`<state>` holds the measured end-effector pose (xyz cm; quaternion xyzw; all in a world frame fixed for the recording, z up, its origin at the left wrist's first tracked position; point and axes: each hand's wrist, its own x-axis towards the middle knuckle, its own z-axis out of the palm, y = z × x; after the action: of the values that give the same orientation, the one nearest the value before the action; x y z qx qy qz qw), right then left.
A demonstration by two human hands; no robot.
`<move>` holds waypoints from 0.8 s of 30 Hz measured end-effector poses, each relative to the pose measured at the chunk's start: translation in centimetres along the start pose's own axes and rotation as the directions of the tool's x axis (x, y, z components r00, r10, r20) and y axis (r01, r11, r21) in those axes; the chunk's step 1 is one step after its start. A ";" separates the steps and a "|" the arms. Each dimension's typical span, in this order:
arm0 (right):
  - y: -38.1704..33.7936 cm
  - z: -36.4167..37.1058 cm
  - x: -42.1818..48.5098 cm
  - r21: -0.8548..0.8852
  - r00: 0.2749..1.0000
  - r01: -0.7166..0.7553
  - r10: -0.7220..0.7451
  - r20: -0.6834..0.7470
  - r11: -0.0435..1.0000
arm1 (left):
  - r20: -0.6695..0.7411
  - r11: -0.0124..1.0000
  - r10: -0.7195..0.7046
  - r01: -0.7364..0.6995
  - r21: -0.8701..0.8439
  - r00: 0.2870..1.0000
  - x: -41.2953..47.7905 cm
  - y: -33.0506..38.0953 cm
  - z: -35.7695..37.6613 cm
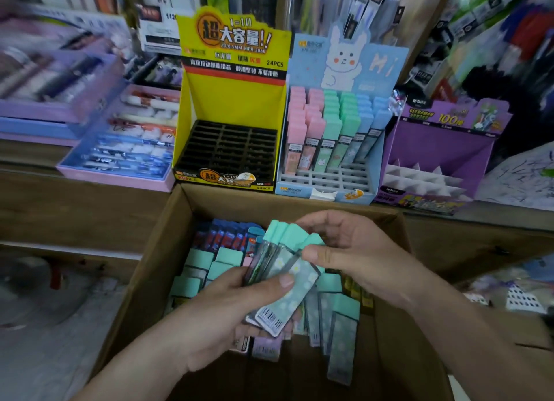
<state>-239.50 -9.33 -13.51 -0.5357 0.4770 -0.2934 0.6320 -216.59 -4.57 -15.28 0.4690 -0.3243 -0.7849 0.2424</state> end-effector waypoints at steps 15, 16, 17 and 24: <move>-2.1 4.5 2.0 0.319 0.994 0.086 -0.062 -0.086 0.944 | -0.468 0.911 0.380 -0.410 0.042 0.798 -1.1 1.5 -3.5; -2.6 4.5 2.3 0.293 0.990 0.118 -0.088 -0.112 0.949 | -0.519 0.898 0.399 -0.437 0.055 0.756 -1.2 1.7 -4.2; -3.2 4.5 2.7 0.263 0.984 0.153 -0.121 -0.134 0.953 | -0.559 0.890 0.401 -0.453 0.050 0.726 -1.5 2.1 -4.7; -8.3 5.2 6.7 -0.069 0.876 0.383 -0.385 -0.289 0.921 | -0.497 0.801 0.523 -0.598 0.008 0.693 -3.4 4.9 -7.7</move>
<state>-231.05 -15.26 -7.70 -0.5723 0.4522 -0.4878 0.4797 -207.77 -7.72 -12.35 0.5044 -0.3205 -0.5557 0.5780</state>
